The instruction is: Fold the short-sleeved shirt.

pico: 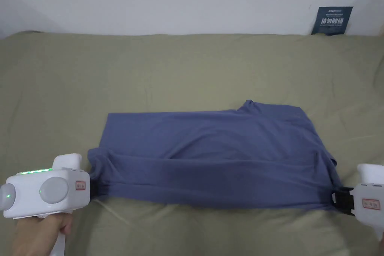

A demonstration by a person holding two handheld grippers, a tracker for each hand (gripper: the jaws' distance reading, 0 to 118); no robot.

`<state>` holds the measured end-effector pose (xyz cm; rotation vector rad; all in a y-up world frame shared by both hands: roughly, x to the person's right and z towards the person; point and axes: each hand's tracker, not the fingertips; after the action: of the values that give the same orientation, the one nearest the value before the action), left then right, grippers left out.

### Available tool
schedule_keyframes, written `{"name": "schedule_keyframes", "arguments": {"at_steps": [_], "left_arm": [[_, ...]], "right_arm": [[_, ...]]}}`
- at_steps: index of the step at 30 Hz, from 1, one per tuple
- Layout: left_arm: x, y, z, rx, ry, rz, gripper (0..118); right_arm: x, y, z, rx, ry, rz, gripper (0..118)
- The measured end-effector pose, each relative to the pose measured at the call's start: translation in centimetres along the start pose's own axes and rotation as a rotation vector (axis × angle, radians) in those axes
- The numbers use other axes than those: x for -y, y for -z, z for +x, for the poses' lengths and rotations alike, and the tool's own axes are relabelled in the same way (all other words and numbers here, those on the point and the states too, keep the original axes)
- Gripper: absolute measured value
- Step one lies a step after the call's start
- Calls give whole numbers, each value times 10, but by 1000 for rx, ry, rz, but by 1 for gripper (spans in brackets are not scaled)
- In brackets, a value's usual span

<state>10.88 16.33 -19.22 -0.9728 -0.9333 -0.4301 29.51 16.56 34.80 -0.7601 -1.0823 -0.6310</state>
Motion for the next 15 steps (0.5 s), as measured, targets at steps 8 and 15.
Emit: {"name": "schedule_keyframes", "arguments": {"at_steps": [8,15], "left_arm": [[35,-39,-26,16,17,-31,6],[88,-78,-59,20,19,-59,6]], "right_arm": [[35,-57,-5,-52,30,-4,11],[85,-79,-4,-79,12,-39,11]]}}
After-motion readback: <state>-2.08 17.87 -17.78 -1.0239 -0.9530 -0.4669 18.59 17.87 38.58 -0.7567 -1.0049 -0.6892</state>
